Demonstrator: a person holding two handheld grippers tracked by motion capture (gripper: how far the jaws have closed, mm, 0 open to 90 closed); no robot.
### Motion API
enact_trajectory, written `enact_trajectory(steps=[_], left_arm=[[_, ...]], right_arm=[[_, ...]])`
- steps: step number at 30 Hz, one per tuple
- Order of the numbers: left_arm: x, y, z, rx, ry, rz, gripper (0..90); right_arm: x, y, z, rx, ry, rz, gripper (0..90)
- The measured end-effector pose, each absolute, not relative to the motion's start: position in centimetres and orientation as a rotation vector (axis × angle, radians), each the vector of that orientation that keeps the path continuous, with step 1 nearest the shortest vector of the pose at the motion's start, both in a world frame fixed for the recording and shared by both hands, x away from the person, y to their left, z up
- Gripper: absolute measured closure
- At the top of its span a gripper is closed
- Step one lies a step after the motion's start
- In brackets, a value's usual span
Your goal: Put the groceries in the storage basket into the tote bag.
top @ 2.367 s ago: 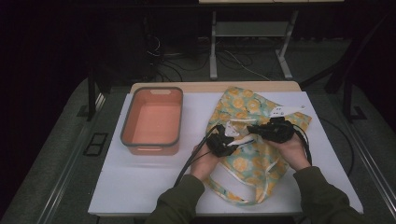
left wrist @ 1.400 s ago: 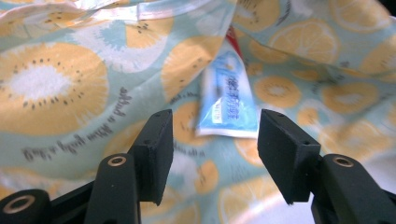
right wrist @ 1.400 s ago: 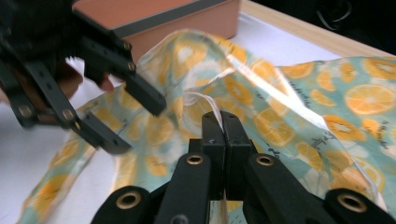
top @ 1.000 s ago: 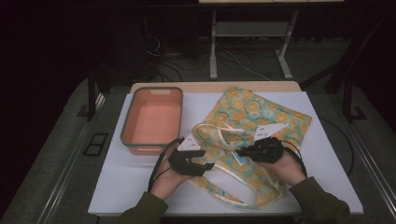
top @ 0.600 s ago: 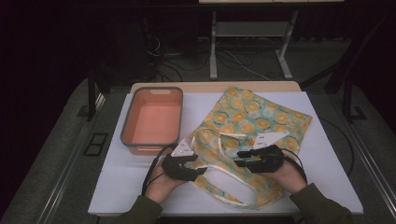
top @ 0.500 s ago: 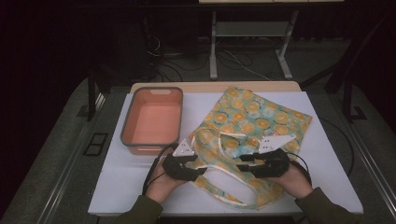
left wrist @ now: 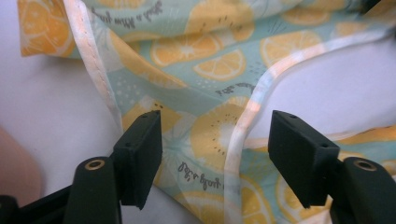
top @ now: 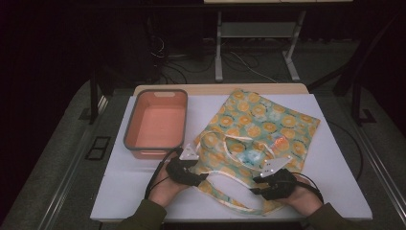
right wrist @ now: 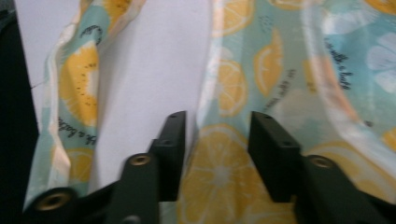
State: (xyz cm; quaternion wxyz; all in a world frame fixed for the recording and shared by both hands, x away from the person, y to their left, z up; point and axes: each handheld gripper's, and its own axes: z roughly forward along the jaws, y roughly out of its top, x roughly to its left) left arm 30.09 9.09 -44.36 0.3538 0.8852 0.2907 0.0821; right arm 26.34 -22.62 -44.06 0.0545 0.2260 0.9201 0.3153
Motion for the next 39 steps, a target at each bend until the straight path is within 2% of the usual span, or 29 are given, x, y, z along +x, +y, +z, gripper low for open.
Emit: enact_trajectory(steps=[8,12,14,15,17,18,20,22,26,29,36,39], left_arm=[[30.5,9.2,-44.5,2.287,0.768,0.258,58.1],[30.7,9.1,-44.5,2.287,0.763,0.259,73.4],[30.8,9.1,-44.5,2.288,0.758,0.253,84.0],[30.8,9.0,-44.4,2.288,0.759,0.262,86.9],[30.7,9.1,-44.2,2.273,0.758,0.276,87.2],[30.6,9.2,-44.0,2.254,0.764,0.288,83.1],[30.4,9.4,-43.7,2.229,0.784,0.309,64.9],[30.3,9.5,-43.5,2.217,0.782,0.306,53.0],[29.9,9.4,-43.3,2.206,0.757,0.295,35.6],[29.9,9.0,-43.5,2.226,0.745,0.303,30.8],[30.5,7.8,-44.3,2.263,0.734,0.276,29.5],[30.5,7.3,-44.2,2.247,0.726,0.253,22.5]], right_arm=[[26.6,-22.8,-44.1,0.671,2.766,0.932,88.0],[26.8,-23.0,-44.0,0.673,2.765,0.93,89.7],[26.8,-23.1,-43.9,0.679,2.763,0.94,89.8],[26.9,-23.2,-43.9,0.679,2.758,0.944,89.7],[26.9,-23.3,-43.7,0.685,2.751,0.951,89.8],[26.9,-23.4,-43.6,0.69,2.745,0.957,89.8],[26.9,-23.6,-43.3,0.696,2.734,0.976,90.0],[27.0,-23.9,-42.9,0.705,2.714,0.996,90.0],[27.4,-24.9,-42.2,0.733,2.669,1.043,90.0],[27.6,-25.4,-41.9,0.753,2.646,1.074,90.0],[27.6,-25.6,-41.4,0.742,2.617,1.105,90.0],[27.6,-25.7,-41.2,0.74,2.606,1.117,90.0]])
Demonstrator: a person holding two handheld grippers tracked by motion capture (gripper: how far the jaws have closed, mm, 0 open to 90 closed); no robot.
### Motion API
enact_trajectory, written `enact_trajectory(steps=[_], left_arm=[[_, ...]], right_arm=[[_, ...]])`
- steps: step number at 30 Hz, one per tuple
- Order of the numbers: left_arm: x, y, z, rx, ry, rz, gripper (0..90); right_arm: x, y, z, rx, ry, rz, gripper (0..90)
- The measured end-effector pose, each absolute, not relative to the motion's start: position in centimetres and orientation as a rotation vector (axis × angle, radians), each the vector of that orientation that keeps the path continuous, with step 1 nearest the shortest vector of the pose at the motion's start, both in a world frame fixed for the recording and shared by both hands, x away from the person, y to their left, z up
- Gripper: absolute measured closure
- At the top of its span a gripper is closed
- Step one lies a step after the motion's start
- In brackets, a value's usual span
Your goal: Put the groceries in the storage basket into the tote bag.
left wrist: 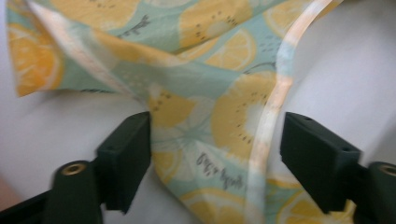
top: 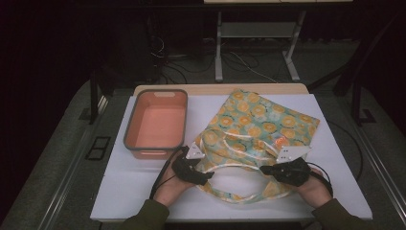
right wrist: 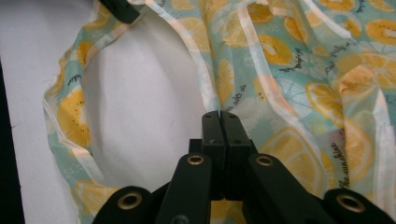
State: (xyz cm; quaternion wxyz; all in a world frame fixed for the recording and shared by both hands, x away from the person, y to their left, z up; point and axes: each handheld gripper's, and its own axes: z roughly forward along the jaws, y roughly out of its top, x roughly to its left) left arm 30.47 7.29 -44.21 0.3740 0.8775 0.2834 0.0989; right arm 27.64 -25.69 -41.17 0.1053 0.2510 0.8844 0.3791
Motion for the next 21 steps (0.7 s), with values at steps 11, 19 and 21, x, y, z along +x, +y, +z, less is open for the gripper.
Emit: enact_trajectory(steps=[11,19,21], left_arm=[[31.5,7.3,-43.4,2.169,0.703,0.218,88.6],[31.3,7.4,-41.7,2.047,0.661,0.235,89.0],[31.3,7.3,-41.2,2.014,0.648,0.241,89.1]], right_arm=[[28.2,-26.0,-40.5,0.737,2.556,1.137,90.0],[29.1,-26.6,-39.6,0.757,2.484,1.171,90.0],[29.4,-26.8,-39.2,0.762,2.46,1.186,90.0]])
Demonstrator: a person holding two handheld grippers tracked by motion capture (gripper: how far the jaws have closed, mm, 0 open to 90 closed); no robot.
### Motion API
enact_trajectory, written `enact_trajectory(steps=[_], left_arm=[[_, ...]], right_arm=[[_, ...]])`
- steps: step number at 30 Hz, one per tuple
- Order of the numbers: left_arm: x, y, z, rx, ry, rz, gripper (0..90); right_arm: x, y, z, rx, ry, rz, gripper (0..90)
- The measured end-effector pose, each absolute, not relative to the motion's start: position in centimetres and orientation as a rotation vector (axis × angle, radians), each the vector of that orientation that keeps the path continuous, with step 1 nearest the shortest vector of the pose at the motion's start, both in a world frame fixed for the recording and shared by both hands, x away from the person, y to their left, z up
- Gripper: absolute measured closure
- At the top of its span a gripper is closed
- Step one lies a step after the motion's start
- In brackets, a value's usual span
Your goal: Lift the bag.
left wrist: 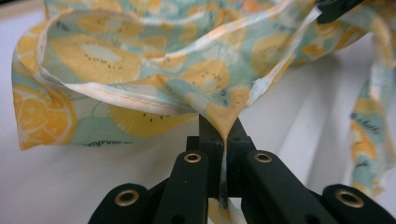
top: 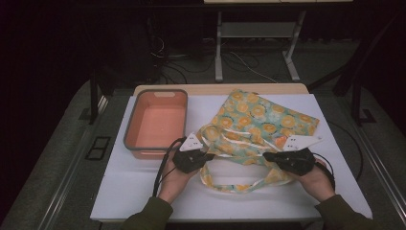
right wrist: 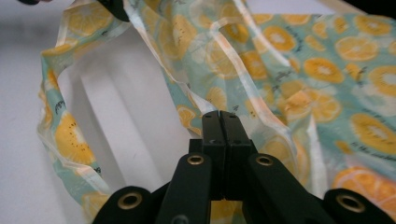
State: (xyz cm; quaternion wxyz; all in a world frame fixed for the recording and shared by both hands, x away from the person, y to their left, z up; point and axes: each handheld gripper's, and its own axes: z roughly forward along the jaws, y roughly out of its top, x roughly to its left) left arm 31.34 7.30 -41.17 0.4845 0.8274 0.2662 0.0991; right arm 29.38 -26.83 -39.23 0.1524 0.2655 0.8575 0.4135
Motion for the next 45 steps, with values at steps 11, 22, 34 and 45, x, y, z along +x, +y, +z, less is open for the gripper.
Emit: enact_trajectory(steps=[11,22,34,45], left_arm=[[32.3,6.6,-37.9,1.873,0.586,0.318,89.2],[33.0,6.6,-36.8,1.806,0.599,0.306,88.8],[32.8,8.1,-39.2,1.915,0.679,0.25,49.5],[29.6,11.4,-39.6,1.963,0.651,0.231,21.0]], right_arm=[[31.9,-28.1,-36.5,0.811,2.27,1.295,90.0],[33.2,-28.6,-34.6,0.839,2.185,1.354,90.0],[33.8,-29.7,-38.2,0.972,2.311,1.336,80.1],[31.0,-30.8,-38.0,0.964,2.373,1.46,37.2]])
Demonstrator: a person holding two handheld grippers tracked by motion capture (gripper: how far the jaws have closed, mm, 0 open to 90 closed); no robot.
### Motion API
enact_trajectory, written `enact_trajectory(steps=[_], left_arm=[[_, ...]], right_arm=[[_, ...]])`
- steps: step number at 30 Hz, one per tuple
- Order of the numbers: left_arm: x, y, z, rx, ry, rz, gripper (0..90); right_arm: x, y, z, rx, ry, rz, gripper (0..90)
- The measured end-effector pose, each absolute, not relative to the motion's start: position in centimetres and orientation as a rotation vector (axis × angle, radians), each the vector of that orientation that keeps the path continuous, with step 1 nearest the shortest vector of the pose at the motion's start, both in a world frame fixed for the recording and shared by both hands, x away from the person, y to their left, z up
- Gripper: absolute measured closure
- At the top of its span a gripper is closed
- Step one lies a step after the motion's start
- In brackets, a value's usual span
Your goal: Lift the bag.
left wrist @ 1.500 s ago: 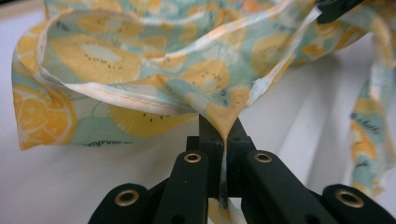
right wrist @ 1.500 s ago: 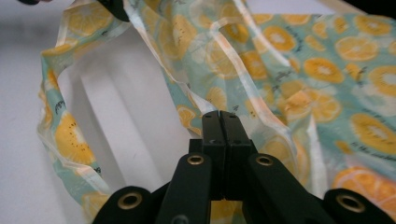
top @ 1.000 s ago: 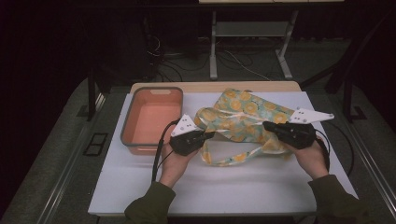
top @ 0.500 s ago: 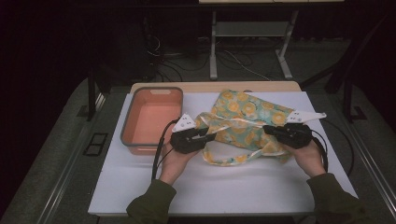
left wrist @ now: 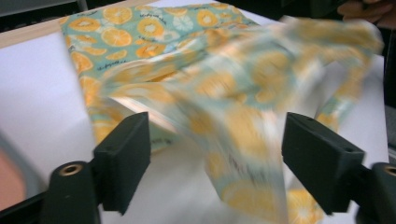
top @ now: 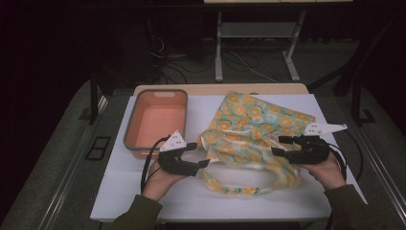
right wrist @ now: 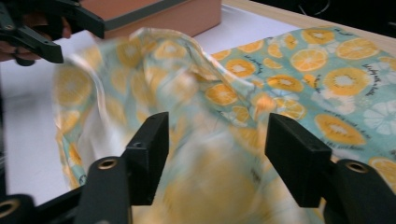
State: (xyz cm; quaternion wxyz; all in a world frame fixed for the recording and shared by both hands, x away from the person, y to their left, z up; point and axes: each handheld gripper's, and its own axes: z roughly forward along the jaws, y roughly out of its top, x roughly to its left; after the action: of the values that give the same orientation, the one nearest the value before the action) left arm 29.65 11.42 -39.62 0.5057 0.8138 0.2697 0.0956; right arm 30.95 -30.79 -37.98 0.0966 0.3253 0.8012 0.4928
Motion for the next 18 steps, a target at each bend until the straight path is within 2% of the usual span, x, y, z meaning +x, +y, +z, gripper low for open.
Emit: enact_trajectory(steps=[5,14,18], left_arm=[[28.7,13.0,-40.1,1.98,0.653,0.233,15.6],[27.5,15.0,-41.5,2.015,0.662,0.225,12.0],[27.4,15.7,-42.1,2.02,0.669,0.214,5.9]], right_arm=[[29.6,-31.2,-38.4,0.944,2.396,1.444,29.5],[27.8,-31.7,-40.2,0.921,2.41,1.428,24.2],[27.1,-32.1,-41.0,0.938,2.384,1.416,20.0]])
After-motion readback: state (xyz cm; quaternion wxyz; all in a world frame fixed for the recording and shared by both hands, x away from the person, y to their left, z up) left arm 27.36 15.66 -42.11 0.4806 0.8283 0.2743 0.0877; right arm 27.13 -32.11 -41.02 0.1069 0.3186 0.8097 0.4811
